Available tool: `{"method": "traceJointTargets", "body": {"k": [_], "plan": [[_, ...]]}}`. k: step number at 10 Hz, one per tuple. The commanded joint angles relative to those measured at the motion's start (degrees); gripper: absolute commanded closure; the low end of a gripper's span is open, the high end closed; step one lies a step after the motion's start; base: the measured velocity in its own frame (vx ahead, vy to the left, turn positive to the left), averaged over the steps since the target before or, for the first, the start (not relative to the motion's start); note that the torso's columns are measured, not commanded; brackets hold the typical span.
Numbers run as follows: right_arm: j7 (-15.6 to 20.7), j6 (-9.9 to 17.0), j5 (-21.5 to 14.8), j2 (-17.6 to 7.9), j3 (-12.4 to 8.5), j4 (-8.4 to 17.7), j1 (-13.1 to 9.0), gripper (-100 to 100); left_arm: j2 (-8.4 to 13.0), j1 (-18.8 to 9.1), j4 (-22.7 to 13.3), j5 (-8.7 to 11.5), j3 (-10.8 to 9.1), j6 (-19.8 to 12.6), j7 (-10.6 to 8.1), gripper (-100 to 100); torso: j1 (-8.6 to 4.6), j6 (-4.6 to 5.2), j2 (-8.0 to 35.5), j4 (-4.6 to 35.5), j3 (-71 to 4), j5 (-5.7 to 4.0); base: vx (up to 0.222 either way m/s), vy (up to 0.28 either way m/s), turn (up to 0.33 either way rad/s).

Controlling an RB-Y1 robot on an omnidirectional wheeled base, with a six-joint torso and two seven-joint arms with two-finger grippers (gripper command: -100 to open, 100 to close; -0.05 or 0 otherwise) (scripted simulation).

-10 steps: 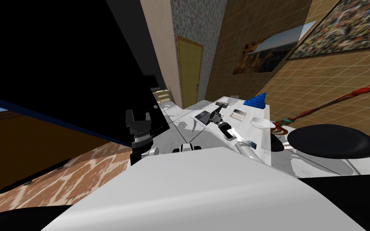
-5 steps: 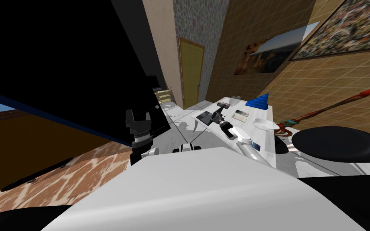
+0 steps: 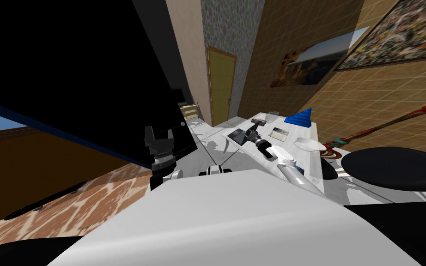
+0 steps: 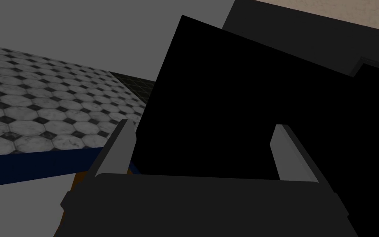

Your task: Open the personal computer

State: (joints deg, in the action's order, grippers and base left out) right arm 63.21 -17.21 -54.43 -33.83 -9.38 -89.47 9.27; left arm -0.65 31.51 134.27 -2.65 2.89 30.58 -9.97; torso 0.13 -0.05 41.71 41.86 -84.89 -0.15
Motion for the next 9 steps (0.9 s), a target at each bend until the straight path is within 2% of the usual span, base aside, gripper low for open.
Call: {"method": "traceJointTargets", "body": {"k": [1,2,5,6,7,8,9], "plan": [[-0.68,-0.78,0.02,-2.29,0.09,1.47,0.55,100,0.0,0.0,0.0,0.0,0.0,0.0,0.0,0,-0.12,-0.15,0.03,0.0,0.0,-0.06,0.027,0.066,-0.006],[-2.4,-1.13,0.18,-5.21,0.23,2.35,1.5,100,0.01,-0.01,0.0,0.0,-0.01,0.0,0.0,0,-0.37,-0.19,0.16,0.07,0.09,-0.14,0.036,0.074,0.071],[-5.82,-1.82,0.5,-10.72,0.5,4.12,3.4,100,0.0,0.0,0.0,0.0,0.0,0.0,0.0,0,-0.43,0.0,0.04,-0.07,0.02,-0.23,0.077,0.127,0.034],[-5.82,-1.82,0.5,-11.69,0.5,4.12,3.4,100,0.0,0.0,0.0,0.0,0.0,0.0,0.0,0,-0.44,-0.02,0.11,-0.06,0.08,-0.27,0.062,0.087,0.02],[-7.53,-2.17,0.66,-14.21,0.64,5.01,4.35,100,0.01,0.0,0.0,0.0,-0.01,0.0,0.0,0,-0.62,0.03,0.17,0.02,0.12,-0.27,0.065,0.103,0.055],[-7.53,-2.17,0.66,-14.82,0.64,5.01,4.35,100,0.0,0.0,0.0,0.0,0.0,0.0,0.0,0,-0.66,0.11,0.14,0.02,0.1,-0.25,0.051,0.091,0.018],[-9.24,-2.52,0.82,-16.67,0.78,5.89,5.3,100,0.01,0.0,0.0,0.0,-0.01,0.0,0.0,0,-0.64,0.16,0.26,0.15,0.14,-0.13,0.066,0.09,0.033]]}}
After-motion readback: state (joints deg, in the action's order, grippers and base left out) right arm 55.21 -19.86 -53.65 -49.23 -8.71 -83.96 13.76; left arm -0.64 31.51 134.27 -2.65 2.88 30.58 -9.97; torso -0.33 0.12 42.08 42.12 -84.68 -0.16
